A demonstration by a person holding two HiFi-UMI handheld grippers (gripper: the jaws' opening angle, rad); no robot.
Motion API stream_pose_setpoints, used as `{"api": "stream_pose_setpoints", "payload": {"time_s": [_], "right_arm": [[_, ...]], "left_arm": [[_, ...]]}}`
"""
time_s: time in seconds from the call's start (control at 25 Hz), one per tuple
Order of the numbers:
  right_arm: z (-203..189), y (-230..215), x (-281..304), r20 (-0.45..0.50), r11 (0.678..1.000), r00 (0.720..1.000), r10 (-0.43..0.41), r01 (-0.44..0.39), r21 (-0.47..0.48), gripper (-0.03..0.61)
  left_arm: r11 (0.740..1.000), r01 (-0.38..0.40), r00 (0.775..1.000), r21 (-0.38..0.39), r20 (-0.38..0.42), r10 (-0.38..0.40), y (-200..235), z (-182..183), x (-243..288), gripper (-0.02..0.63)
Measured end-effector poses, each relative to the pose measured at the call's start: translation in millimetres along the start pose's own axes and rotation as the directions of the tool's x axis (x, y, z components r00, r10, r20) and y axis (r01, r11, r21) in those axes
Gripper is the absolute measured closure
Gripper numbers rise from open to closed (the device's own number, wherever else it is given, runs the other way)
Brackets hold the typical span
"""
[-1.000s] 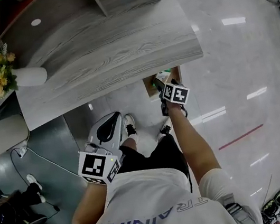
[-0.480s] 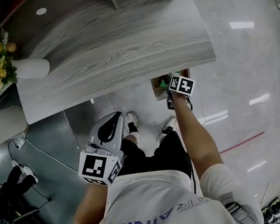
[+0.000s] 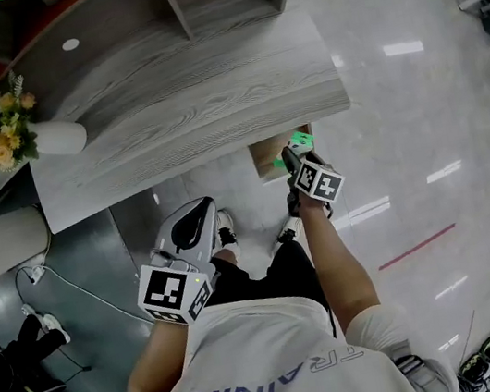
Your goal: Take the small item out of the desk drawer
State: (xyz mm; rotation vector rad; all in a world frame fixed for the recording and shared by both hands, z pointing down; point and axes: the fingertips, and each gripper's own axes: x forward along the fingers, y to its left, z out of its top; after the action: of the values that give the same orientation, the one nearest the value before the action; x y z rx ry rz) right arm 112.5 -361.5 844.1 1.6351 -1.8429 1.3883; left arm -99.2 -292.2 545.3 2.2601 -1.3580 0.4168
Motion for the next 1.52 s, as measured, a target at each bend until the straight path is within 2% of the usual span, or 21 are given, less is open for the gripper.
{"api": "stream_pose_setpoints", "payload": {"time_s": [0.16,0.36,0.52,0.68,0.8,1.0,1.16,1.24,1.4,1.52], "right_arm": [[22.6,17.8,-54.2,0.091,0.999,0.995,0.041,-0.041,0.002,0.255],[73.9,35.7,-140.8,0.238,0.995,0.966,0.099,-0.091,-0.046,0.256],[97.4,51.9,-203.0,0.331,0.988,0.933,0.142,-0.112,-0.108,0.256],[111.1,71.6,-260.4,0.401,0.979,0.898,0.180,-0.126,-0.158,0.256],[130.6,89.5,-309.3,0.467,0.968,0.856,0.223,-0.138,-0.209,0.256],[166.8,118.0,-394.9,0.572,0.938,0.767,0.292,-0.114,-0.326,0.256],[186.2,138.6,-440.5,0.614,0.912,0.716,0.333,-0.079,-0.402,0.255],[190.9,149.5,-450.7,0.617,0.901,0.702,0.356,-0.081,-0.427,0.255],[192.7,170.0,-457.0,0.590,0.883,0.692,0.415,-0.150,-0.445,0.256],[194.7,180.6,-457.2,0.583,0.866,0.691,0.427,-0.128,-0.484,0.256]], "left_arm": [[0.998,0.060,0.998,0.027,0.030,-0.061,-15.6,23.6,2.3,0.612],[0.984,0.155,0.983,0.088,0.091,-0.162,-53.8,56.5,13.6,0.612],[0.966,0.226,0.961,0.124,0.132,-0.242,-85.9,80.4,16.2,0.612],[0.941,0.288,0.930,0.178,0.184,-0.320,-118.6,111.5,11.8,0.612],[0.927,0.311,0.908,0.209,0.222,-0.355,-136.4,132.9,3.8,0.612],[0.918,0.323,0.889,0.232,0.259,-0.378,-158.2,150.9,-16.6,0.613],[0.919,0.312,0.883,0.241,0.284,-0.374,-165.5,158.8,-30.4,0.612],[0.921,0.303,0.881,0.246,0.297,-0.369,-163.0,163.0,-35.9,0.613],[0.929,0.274,0.883,0.250,0.318,-0.346,-152.6,168.9,-47.4,0.612],[0.938,0.248,0.885,0.244,0.336,-0.322,-144.1,173.7,-52.3,0.612]]}}
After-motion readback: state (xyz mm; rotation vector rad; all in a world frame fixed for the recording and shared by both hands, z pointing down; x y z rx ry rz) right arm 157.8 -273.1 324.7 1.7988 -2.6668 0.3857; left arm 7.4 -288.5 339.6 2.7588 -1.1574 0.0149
